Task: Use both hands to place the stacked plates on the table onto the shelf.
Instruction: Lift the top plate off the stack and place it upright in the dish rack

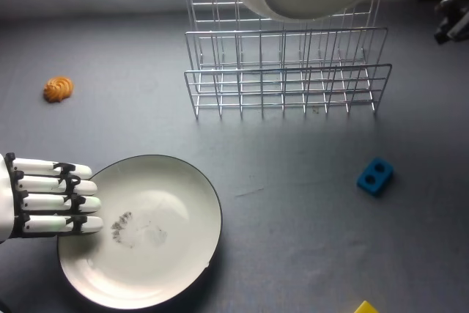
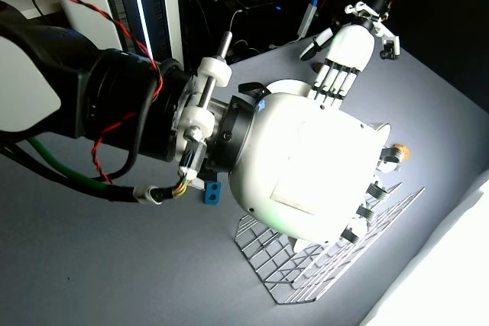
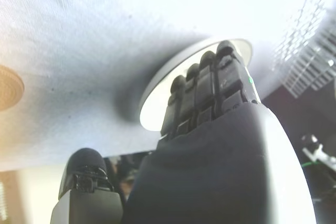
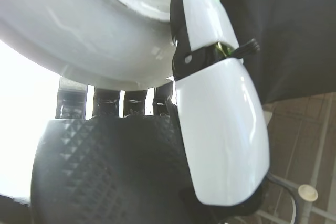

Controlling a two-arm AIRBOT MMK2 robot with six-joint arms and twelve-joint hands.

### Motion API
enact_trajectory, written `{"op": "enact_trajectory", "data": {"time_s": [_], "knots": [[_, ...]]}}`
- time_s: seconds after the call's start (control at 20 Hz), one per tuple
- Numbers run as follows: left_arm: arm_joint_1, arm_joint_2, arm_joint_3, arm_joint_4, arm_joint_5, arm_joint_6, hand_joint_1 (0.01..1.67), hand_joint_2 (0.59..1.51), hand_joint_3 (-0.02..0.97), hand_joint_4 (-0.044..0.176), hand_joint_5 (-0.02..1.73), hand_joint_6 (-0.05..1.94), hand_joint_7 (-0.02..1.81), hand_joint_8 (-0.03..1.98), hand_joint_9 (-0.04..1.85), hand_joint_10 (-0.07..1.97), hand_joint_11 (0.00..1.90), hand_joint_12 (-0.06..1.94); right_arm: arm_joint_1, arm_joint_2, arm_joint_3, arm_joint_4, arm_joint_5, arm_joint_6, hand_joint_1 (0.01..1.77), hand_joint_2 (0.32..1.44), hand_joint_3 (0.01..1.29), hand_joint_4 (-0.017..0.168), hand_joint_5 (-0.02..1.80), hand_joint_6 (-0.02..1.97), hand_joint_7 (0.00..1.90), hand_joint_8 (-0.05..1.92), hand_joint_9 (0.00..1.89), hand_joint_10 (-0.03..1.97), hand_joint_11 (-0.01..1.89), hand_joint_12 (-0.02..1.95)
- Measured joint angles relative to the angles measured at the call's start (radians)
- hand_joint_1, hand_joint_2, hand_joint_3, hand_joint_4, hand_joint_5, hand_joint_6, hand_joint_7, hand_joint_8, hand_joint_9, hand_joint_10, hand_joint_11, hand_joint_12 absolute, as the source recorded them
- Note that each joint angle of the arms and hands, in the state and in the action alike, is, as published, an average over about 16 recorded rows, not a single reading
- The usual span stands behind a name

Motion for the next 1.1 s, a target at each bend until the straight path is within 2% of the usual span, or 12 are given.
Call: {"op": "enact_trajectory", "data": {"time_s": [0.45,1.1], "knots": [[0.042,0.004,-0.031,-0.057,0.049,-0.014,0.02,1.065,0.013,0.002,0.01,0.0,0.02,0.0,-0.02,-0.03,0.01,0.01,-0.025,-0.066,0.077,0.019,-0.004,0.003,1.29,1.07,0.01,0.006,0.8,1.17,0.92,1.08,0.96,0.78,0.69,1.39],[0.117,0.019,-0.129,-0.211,0.124,-0.027,0.01,1.062,0.014,-0.009,-0.01,-0.03,0.0,-0.01,-0.02,-0.04,0.02,0.02,-0.08,-0.123,0.135,0.026,-0.005,0.007,1.28,1.07,0.01,0.007,0.79,1.18,0.9,1.11,0.94,0.78,0.69,1.37]]}}
